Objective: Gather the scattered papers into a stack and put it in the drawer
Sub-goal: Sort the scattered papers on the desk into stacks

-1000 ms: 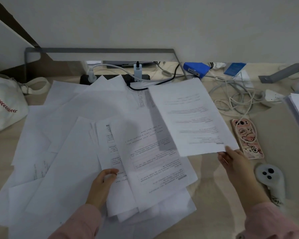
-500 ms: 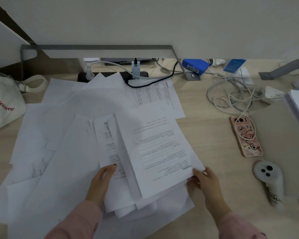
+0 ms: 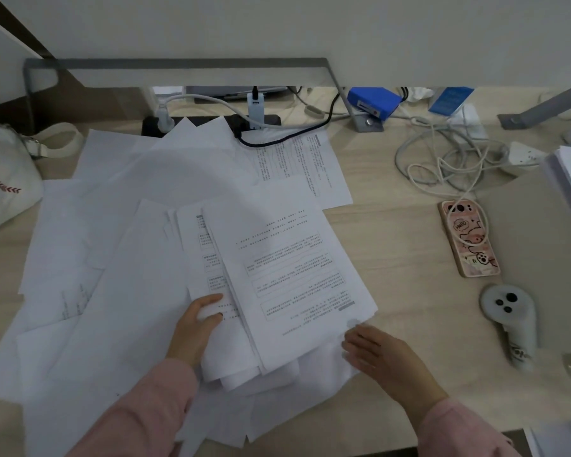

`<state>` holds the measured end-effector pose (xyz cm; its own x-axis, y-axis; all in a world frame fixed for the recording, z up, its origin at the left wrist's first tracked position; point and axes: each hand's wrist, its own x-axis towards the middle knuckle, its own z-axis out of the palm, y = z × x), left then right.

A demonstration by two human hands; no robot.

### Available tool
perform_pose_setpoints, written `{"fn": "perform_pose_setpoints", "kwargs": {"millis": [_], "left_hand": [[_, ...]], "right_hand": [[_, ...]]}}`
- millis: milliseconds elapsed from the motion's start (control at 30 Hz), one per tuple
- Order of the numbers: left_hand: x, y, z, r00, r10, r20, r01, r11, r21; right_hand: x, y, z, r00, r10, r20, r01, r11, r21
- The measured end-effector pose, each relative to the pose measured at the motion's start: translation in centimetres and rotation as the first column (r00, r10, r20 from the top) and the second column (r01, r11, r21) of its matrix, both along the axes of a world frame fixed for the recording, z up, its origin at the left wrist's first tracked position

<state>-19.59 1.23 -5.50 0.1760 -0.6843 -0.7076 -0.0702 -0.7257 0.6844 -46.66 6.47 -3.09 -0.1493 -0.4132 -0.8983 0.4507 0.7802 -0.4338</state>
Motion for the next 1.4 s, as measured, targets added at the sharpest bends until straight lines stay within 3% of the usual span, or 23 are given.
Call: {"fn": "perform_pose_setpoints", "kwargs": {"millis": [167,367,500,567,667,767,833,933,1033,1100,1233,1400], "left_hand": [[0.0,0.1,0.1,1.000,0.000,-0.006,0.000,1.000,-0.007],[-0.1,0.1,0.3,0.999,-0.006,0.037,0.007,1.000,-0.021],[0.6,0.1,0.4,0.994,-0.028,0.103,0.033,0.999,-0.041],[1.2,0.2,0.6,0.995,-0.012,0.104,0.017,0.999,-0.049],[2.0,0.2,1.4,0.994,-0.029,0.101,0.035,0.997,-0.062],[3.5,-0.1,1.8,0.990,-0.102,0.100,0.105,0.994,-0.025],[4.7,-0.3,1.8,0.989,-0.115,0.092,0.115,0.993,0.008],[5.9,-0.5,1.9,0.991,-0.117,0.070,0.115,0.992,0.043],[6.0,-0.8,1.9,0.988,-0.137,0.072,0.135,0.990,0.038],[5.6,-1.1,2.1,0.986,-0.144,0.079,0.142,0.989,0.035],[4.8,-1.4,2.5,0.987,-0.141,0.071,0.140,0.990,0.023],[4.3,-1.3,2.2,0.984,-0.179,0.022,0.179,0.984,0.017]], "right_hand": [[1.8,-0.7,-0.7,0.973,-0.229,0.028,0.228,0.973,0.045],[2.6,-2.0,-0.4,0.972,-0.103,-0.210,0.059,0.976,-0.208],[1.1,-3.3,0.7,0.943,-0.138,-0.303,0.033,0.944,-0.328],[-0.6,-4.0,1.0,0.942,-0.140,-0.306,0.044,0.953,-0.301],[-2.9,-4.8,1.4,0.981,-0.091,-0.172,0.057,0.979,-0.194],[-4.2,-5.6,1.4,0.972,0.132,-0.195,-0.145,0.988,-0.050],[-4.7,-6.4,0.9,0.875,0.350,-0.335,-0.352,0.934,0.057],[-4.2,-8.7,0.8,0.589,0.568,-0.575,-0.603,0.782,0.155],[-2.3,-11.5,1.4,0.310,0.613,-0.727,-0.767,0.613,0.191],[-0.1,-13.2,1.8,0.176,0.578,-0.797,-0.837,0.514,0.188],[5.1,-16.1,1.8,0.065,0.357,-0.932,-0.932,0.355,0.072],[11.2,-18.3,1.2,0.083,0.174,-0.981,-0.974,0.222,-0.043]]}}
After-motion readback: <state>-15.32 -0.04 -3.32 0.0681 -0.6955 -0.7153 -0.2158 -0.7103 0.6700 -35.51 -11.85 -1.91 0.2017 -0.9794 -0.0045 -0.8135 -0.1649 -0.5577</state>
